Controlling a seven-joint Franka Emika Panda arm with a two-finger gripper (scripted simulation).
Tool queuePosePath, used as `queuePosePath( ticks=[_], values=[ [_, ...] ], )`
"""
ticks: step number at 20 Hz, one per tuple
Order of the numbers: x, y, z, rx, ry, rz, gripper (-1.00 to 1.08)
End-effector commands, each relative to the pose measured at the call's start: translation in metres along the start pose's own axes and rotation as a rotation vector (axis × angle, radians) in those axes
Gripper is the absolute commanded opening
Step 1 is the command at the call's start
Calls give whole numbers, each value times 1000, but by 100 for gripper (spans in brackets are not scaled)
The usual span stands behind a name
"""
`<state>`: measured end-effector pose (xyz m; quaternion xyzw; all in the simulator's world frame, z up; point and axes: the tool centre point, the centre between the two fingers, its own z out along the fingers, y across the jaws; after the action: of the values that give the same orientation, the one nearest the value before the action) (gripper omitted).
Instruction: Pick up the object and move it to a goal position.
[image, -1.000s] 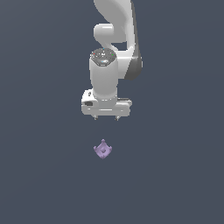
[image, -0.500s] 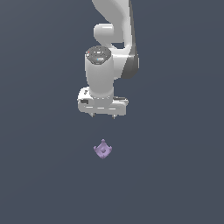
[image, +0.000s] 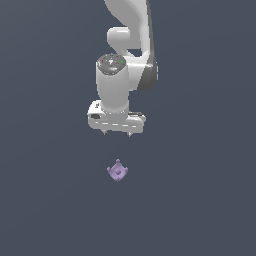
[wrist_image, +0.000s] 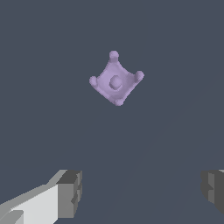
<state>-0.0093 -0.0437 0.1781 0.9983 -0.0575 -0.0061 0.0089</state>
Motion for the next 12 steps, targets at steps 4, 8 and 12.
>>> queuePosePath(
  ticks=[4,8,12],
  values=[
    [11,-1,7,4,0,68,100],
    [24,-1,15,7,0,146,100],
    [40,-3,26,11,1,247,100]
  ],
)
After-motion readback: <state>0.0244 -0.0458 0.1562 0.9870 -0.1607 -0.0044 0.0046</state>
